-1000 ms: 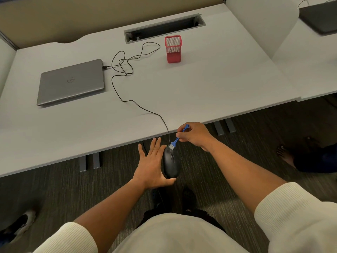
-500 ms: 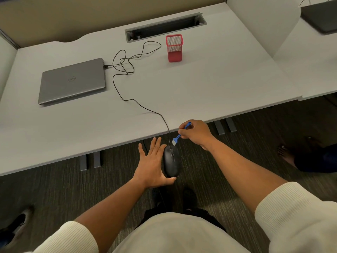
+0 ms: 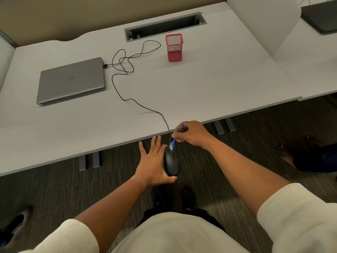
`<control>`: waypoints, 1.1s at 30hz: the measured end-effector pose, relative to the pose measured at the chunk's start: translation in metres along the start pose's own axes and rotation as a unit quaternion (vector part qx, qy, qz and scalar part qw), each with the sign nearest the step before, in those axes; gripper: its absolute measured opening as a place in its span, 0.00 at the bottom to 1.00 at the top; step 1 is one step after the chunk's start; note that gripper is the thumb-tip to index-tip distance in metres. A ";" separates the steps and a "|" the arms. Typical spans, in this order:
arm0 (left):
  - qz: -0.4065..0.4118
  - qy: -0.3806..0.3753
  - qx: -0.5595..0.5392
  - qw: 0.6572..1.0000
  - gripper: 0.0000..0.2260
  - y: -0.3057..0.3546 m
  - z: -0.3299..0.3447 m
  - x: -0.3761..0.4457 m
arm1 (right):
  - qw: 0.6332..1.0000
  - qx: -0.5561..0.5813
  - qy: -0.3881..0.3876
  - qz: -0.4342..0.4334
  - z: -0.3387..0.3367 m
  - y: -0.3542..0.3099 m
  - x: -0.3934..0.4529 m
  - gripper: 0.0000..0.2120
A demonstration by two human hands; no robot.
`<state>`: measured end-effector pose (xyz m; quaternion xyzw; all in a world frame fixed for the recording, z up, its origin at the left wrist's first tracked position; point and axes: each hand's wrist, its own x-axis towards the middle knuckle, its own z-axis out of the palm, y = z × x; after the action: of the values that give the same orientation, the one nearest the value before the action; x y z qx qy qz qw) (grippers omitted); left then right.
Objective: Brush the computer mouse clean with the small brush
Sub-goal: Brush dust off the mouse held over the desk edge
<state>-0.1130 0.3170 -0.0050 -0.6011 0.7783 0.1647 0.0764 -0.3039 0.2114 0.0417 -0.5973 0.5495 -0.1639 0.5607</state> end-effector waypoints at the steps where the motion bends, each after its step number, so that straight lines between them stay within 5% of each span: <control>1: 0.000 -0.003 0.010 1.000 0.58 0.000 -0.001 0.001 | 1.000 -0.024 -0.006 -0.005 0.001 -0.001 0.000 0.04; 9: 0.005 -0.016 0.047 0.999 0.58 0.001 -0.003 0.005 | 0.990 -0.094 -0.100 -0.004 0.001 -0.005 0.000 0.06; 16: 0.002 -0.016 0.055 0.998 0.58 0.005 -0.005 0.006 | 0.994 -0.100 -0.004 -0.042 0.004 -0.002 0.002 0.04; 22: 0.007 -0.024 0.056 0.998 0.58 0.006 -0.005 0.005 | 0.990 -0.089 -0.109 -0.008 -0.004 -0.005 0.001 0.06; 29: 0.012 -0.013 0.099 0.995 0.59 0.009 -0.014 0.009 | 0.995 -0.088 0.001 -0.040 -0.004 -0.004 0.000 0.05; 33: 0.014 -0.016 0.110 0.994 0.59 0.010 -0.020 0.012 | 0.994 -0.070 -0.083 -0.019 -0.018 -0.011 -0.002 0.05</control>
<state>-0.1238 0.3016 0.0118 -0.5755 0.7985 0.0893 0.1523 -0.3138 0.2015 0.0574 -0.6568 0.4999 -0.0858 0.5579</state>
